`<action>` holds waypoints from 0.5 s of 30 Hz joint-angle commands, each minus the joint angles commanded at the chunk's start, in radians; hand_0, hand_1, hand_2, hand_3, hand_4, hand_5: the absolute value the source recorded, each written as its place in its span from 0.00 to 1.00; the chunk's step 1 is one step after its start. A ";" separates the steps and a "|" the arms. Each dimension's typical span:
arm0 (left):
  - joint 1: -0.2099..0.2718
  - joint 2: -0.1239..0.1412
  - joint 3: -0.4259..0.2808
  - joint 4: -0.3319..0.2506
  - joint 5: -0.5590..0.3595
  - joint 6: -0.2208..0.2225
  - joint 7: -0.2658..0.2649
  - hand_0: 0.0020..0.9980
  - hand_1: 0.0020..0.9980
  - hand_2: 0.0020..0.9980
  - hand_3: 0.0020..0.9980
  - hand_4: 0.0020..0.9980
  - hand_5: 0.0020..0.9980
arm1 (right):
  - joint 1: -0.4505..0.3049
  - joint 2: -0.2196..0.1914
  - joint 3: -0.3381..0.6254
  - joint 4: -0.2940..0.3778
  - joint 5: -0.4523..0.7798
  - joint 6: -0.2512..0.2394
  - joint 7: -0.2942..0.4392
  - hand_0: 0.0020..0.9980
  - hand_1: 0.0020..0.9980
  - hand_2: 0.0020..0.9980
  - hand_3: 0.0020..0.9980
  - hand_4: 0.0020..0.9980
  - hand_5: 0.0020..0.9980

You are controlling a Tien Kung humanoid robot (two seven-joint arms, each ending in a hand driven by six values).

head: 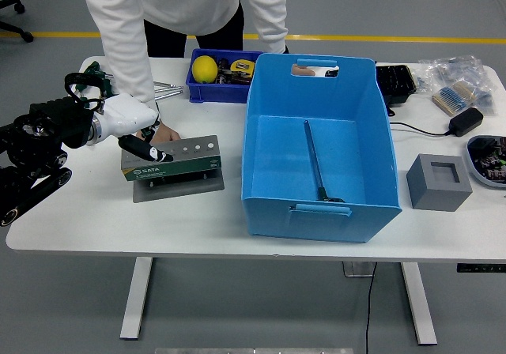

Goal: Lift tool from toolbox,place it in box,lift tool from toolbox,place it in box

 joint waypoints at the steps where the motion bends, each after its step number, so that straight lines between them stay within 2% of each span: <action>1: 0.000 0.000 0.001 0.002 0.000 0.000 0.000 0.66 0.48 0.41 0.31 0.92 0.99 | 0.000 0.000 0.000 0.000 0.000 0.000 0.000 0.74 0.74 0.78 0.61 0.85 0.75; 2: 0.000 0.000 0.002 0.003 0.000 -0.001 0.001 0.65 0.40 0.34 0.28 0.91 1.00 | 0.000 0.000 -0.001 0.000 -0.001 0.000 0.000 0.74 0.74 0.78 0.61 0.85 0.75; 7: 0.000 0.001 0.007 0.004 -0.005 -0.003 0.001 0.65 0.40 0.34 0.28 0.91 1.00 | 0.000 0.001 -0.001 -0.001 -0.001 -0.001 0.000 0.74 0.74 0.78 0.61 0.85 0.75; 8: 0.000 0.001 0.008 0.003 -0.006 -0.002 0.001 0.63 0.31 0.26 0.22 0.91 1.00 | 0.000 0.001 -0.001 -0.001 -0.001 -0.001 0.000 0.74 0.74 0.78 0.61 0.85 0.75; 13: 0.000 0.002 0.012 0.003 -0.013 0.002 -0.003 0.63 0.31 0.26 0.22 0.91 1.00 | 0.000 0.001 -0.002 -0.001 -0.001 -0.001 0.000 0.74 0.74 0.78 0.61 0.85 0.75; 14: 0.001 0.002 0.012 0.003 -0.016 0.002 -0.004 0.53 0.25 0.21 0.15 0.91 1.00 | 0.000 0.001 -0.002 -0.001 0.000 -0.001 0.000 0.74 0.74 0.78 0.61 0.85 0.75; 15: 0.001 0.002 0.012 0.005 -0.020 0.000 -0.005 0.53 0.25 0.21 0.15 0.91 1.00 | 0.000 0.001 -0.001 -0.001 0.000 -0.001 0.000 0.74 0.74 0.78 0.61 0.85 0.75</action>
